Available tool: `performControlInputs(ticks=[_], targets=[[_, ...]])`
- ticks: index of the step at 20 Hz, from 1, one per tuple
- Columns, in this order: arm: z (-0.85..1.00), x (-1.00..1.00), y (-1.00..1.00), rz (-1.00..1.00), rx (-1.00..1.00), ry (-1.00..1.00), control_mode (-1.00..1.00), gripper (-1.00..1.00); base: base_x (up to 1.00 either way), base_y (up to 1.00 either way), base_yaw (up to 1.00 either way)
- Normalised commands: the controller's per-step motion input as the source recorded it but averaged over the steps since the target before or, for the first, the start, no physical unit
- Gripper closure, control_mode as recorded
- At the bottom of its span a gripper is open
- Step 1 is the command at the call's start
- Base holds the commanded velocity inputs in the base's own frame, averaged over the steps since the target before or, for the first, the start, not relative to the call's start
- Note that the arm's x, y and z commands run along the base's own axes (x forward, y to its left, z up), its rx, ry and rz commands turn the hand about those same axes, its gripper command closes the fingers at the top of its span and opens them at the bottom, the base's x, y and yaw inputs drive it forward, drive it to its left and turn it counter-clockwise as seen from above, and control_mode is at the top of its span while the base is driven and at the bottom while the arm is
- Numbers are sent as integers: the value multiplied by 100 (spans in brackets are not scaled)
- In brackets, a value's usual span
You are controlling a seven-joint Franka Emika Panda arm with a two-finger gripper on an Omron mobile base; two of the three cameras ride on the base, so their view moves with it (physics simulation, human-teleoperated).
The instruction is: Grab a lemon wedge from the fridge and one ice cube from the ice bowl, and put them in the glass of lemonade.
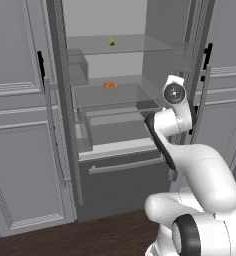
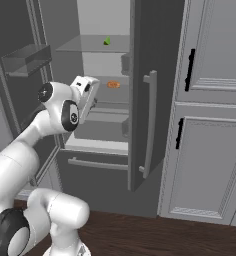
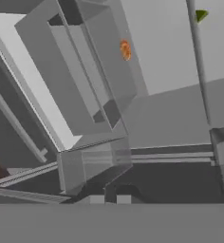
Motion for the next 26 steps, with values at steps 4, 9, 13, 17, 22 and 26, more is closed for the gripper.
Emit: performControlInputs(ticks=[4, 9, 13, 17, 22, 26], targets=[[-42, 56, -23, -28, -18, 0, -100, -100, 0, 0, 0], [-28, 52, -25, -19, -7, 1, -100, -100, 0, 0, 0], [-13, 87, -29, -19, -4, 4, -100, -100, 0, 0, 0], [0, 97, -53, -23, 0, 15, -100, -100, 0, 0, 0], [0, 76, -80, -27, 0, 16, -100, -100, 0, 0, 0], [-2, -1, -100, -37, 0, 2, -100, -100, 0, 0, 0]])
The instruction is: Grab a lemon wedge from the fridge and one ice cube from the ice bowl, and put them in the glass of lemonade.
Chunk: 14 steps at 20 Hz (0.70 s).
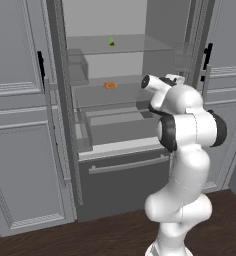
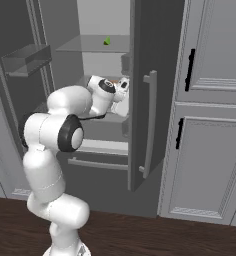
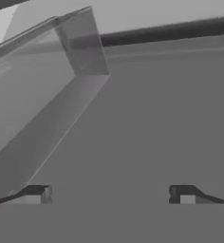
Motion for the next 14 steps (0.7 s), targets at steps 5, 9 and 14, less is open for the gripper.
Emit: performControlInputs(ticks=[5, 9, 14], targets=[[-4, -14, -100, -35, 0, 0, -100, -100, 0, 0, 0], [0, -61, -100, -23, 1, -10, -100, -100, 0, 0, 0], [0, -95, 29, -2, 1, -32, -100, -100, 0, 0, 0]])
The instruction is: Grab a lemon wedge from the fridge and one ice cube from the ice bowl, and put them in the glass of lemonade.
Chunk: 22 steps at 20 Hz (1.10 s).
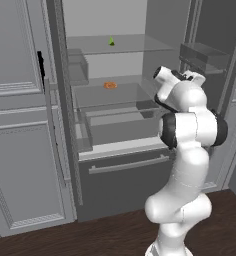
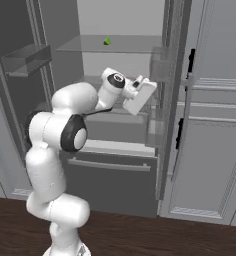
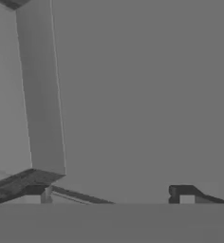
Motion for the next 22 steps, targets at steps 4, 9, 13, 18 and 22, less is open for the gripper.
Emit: performControlInputs(ticks=[4, 9, 13, 18, 22], targets=[[-1, -98, 100, 0, 4, -51, -100, -100, 0, 0, 0], [0, -100, 100, 0, 22, -57, -100, -100, 0, 0, 0], [-7, -98, 100, 0, 41, -46, -100, -100, 0, 0, 0], [-27, -85, 91, 4, 56, -38, -100, -100, 0, 0, 0], [-15, -26, 86, 17, 61, -24, -100, -100, 0, 0, 0]])
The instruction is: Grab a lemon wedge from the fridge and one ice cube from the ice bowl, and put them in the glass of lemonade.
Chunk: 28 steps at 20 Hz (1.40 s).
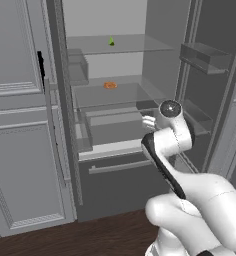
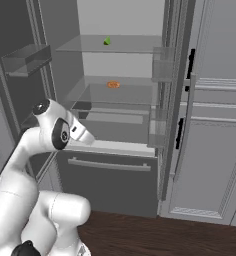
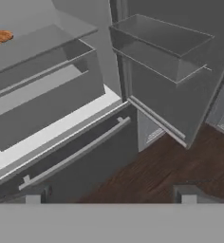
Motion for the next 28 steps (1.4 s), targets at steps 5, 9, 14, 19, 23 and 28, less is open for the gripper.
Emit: performControlInputs(ticks=[5, 9, 14, 19, 23, 28], targets=[[12, -40, 31, 27, 40, -7, -100, -100, 0, 0, 0], [62, -63, 0, 28, 12, -22, -100, -100, 0, 0, 0], [37, -67, 2, 12, -11, -35, -100, -100, 0, 0, 0], [11, -24, 5, -4, -24, -4, -100, -100, 0, 0, 0], [1, 0, 0, -6, -22, 10, -100, -100, 0, 0, 0], [0, -10, -9, -8, -20, 1, -100, -100, 0, 0, 0]])
